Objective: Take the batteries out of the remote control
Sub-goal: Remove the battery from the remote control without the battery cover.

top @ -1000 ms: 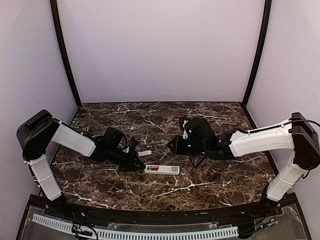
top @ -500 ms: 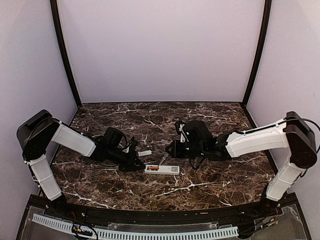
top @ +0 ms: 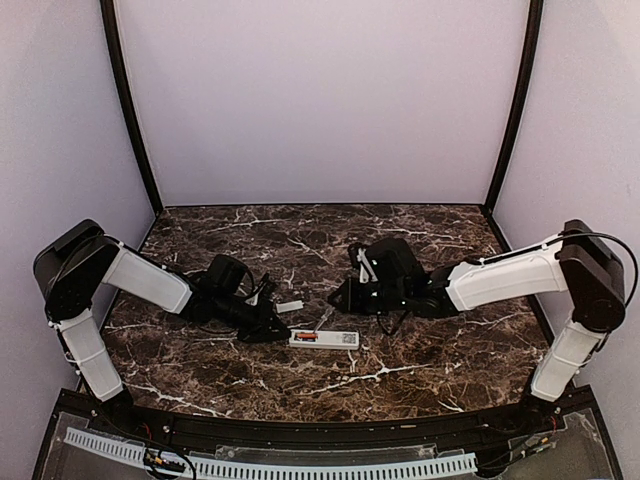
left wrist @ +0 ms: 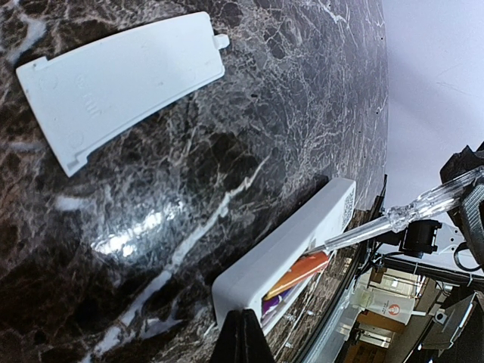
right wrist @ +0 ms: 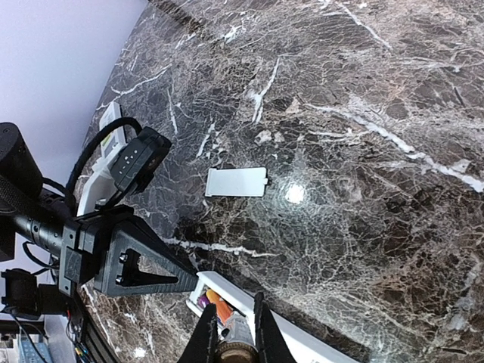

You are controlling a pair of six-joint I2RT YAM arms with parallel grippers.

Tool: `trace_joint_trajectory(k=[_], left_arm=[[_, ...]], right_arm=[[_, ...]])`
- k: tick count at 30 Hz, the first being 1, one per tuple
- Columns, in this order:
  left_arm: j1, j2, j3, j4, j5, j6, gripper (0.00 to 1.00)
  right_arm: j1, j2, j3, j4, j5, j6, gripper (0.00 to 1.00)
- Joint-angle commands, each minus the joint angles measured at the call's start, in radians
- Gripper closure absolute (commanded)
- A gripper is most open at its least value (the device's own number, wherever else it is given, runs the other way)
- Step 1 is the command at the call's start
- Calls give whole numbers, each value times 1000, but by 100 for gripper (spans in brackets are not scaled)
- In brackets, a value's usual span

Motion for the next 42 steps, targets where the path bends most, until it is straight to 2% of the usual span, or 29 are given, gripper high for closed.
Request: trace_joint_trajectory(k=[1,18,42], left_arm=[[-8,-13,7,2,9,2,100],[-8,-18,4,8,9,1,100],[-8,-20,-1,17,8,-3,100]], right_arm=[[-14,33,16,70,-105,62,100],[-15,87,42,119,-176,94,100],[-3,-6,-8,18,-141,112,100]])
